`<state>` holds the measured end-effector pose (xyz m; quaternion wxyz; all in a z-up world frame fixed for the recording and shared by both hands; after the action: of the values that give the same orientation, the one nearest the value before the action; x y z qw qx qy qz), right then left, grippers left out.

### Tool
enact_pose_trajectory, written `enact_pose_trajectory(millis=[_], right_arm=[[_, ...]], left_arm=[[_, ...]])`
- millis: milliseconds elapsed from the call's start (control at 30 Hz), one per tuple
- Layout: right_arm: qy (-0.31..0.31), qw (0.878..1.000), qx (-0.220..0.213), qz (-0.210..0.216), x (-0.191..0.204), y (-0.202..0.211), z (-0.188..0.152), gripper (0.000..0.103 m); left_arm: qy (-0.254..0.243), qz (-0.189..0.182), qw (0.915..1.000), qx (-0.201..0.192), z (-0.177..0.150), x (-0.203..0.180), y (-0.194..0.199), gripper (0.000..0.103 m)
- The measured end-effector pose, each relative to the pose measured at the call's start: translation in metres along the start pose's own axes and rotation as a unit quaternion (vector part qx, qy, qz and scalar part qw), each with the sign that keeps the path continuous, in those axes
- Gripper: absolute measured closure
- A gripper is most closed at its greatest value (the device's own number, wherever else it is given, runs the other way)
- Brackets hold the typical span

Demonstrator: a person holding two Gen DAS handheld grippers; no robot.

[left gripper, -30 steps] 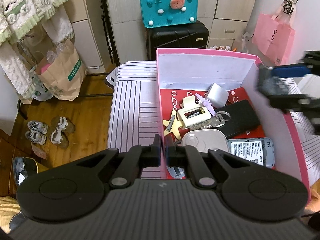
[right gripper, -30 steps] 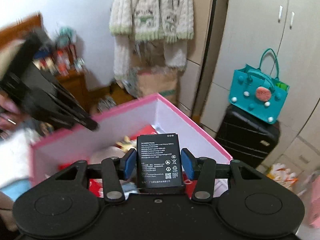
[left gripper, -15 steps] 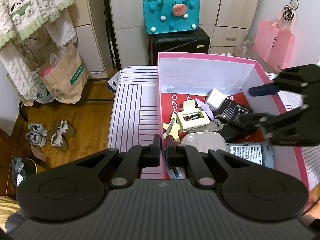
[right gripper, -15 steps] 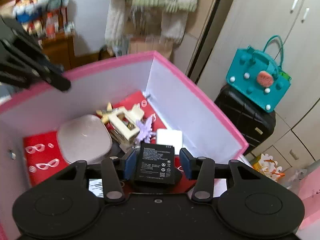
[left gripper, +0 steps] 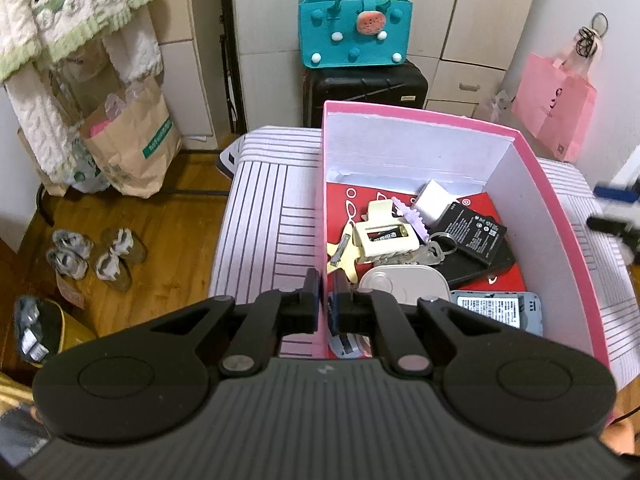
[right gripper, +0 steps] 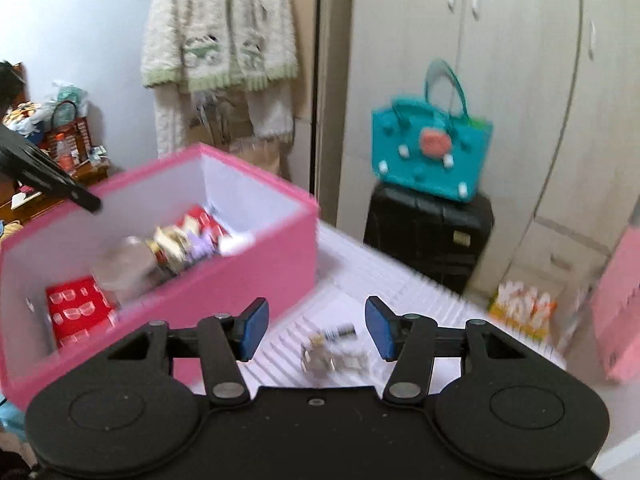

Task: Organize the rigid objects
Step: 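Grasp the second set of keys with the right gripper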

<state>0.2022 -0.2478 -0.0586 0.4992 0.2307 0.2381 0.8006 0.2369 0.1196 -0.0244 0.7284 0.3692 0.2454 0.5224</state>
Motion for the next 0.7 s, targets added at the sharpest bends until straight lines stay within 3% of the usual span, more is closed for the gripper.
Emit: enact_pose_trajectory(millis=[167,400,500,633,700], right_arm=[[-0.037,0.999,0.038,0.003,-0.024,-0.035,-0.028,0.044],[-0.038,0.998,0.046,0.000,-0.019,-0.063,-0.047,0.044],[-0.020,0.999,0.039,-0.014,-0.008,-0.073,-0.048,0.044],[0.008,0.999,0.017,-0.043,0.003,-0.080,-0.047,0.031],[0.008,0.999,0.013,-0.045,0.004,-0.082,-0.045,0.033]], left_arm=[[0.015,0.004,0.9999,-0.004,-0.003,-0.001,0.000,0.096],[0.021,0.006,0.9998,-0.003,-0.004,-0.001,0.000,0.096],[0.021,0.008,0.9997,-0.004,-0.004,-0.001,0.001,0.096],[0.031,0.005,0.9995,-0.004,-0.004,0.001,0.001,0.096],[0.032,0.005,0.9995,-0.004,-0.005,0.001,0.002,0.096]])
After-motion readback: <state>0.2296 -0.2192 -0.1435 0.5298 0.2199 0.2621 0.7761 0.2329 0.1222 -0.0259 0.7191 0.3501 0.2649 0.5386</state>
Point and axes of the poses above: each gripper's, at about its wrist camera, not at the fingertips, and y roughly against the way its jaws point, x to its left, z to its top, the point moved 2 cm from there along -y, roughly the way its jaws point, and after that the axes turned 12 degrees about -y, right-handed, at the moved point
